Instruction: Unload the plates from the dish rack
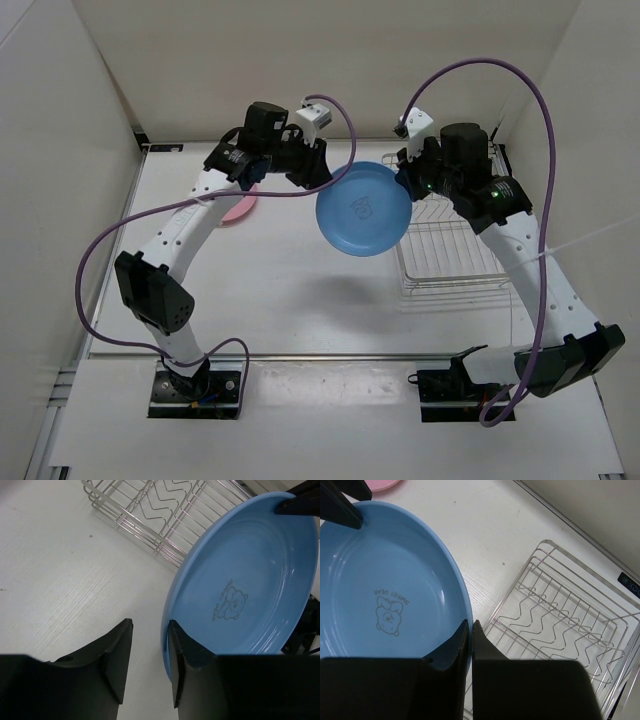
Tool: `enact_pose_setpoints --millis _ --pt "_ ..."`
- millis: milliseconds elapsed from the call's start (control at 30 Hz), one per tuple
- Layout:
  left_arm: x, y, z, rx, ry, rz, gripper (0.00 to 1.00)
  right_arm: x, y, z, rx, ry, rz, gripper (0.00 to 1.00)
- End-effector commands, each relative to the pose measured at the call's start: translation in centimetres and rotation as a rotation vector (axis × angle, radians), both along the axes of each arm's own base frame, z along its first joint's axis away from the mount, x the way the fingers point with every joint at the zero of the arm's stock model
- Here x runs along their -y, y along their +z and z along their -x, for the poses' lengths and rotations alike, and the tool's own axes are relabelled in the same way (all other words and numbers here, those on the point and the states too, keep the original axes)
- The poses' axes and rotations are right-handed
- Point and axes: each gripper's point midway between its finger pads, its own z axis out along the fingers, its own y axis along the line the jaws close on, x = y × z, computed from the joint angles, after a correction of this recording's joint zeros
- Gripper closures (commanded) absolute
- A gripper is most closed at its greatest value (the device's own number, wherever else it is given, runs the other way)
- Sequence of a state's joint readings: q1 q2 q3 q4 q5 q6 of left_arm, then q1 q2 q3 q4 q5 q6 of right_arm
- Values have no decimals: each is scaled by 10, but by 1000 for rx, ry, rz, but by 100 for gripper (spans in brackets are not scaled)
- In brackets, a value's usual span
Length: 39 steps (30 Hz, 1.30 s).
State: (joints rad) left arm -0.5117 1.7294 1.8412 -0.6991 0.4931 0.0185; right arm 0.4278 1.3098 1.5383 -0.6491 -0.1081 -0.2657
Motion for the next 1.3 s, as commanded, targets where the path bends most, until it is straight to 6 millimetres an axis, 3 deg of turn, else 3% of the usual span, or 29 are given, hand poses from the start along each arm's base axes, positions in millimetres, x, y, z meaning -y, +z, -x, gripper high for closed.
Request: enact_pose_setpoints --millis 0,67,100,200,400,533,600,633,667,767,800,867,900,967,1000,1067,1100,1267 --pt "1 9 -2 26 1 6 57 -3 21 2 65 12 -47 100" --pt "1 9 -2 19 5 10 69 -3 21 2 65 12 -47 100" --pt "1 9 -2 19 5 10 89 -3 21 2 65 12 -47 100" --pt "0 10 -5 18 32 13 89 -5 21 3 58 17 -57 100" --pt "-16 -15 -8 -26 183 15 89 0 15 -2 54 -22 -46 97" --pt "-35 -7 -12 25 287 0 89 12 13 -8 58 -106 -53 37" --pt "-58 -2 -26 46 385 -10 89 21 15 -14 62 -139 -64 17" --pt "-66 -1 -32 59 418 -12 89 24 15 -15 59 -162 -68 0" --pt "-86 -1 -44 60 495 -19 89 33 23 -20 81 -206 -76 0" --pt "-119 -8 -60 36 607 -15 89 50 30 -24 98 -261 -88 0" --pt "-143 -8 -70 22 674 -1 89 50 31 -24 98 -261 -88 0" --pt "-171 -20 -83 -31 757 3 89 58 34 -22 116 -286 -90 0" --pt "-201 -26 -98 -71 846 21 89 59 30 -23 110 -296 -82 0" --pt "-233 -40 -107 -141 938 20 89 62 33 -22 128 -303 -75 0" --pt "-262 -50 -118 -186 1018 31 89 63 32 -19 129 -303 -75 0" --pt "-288 -65 -124 -236 1069 30 89 63 30 -21 133 -299 -68 0" --pt "-306 -81 -128 -275 1114 27 89 64 33 -18 141 -299 -72 0" --pt "-347 -121 -140 -380 1189 21 89 63 28 -16 136 -283 -62 0"
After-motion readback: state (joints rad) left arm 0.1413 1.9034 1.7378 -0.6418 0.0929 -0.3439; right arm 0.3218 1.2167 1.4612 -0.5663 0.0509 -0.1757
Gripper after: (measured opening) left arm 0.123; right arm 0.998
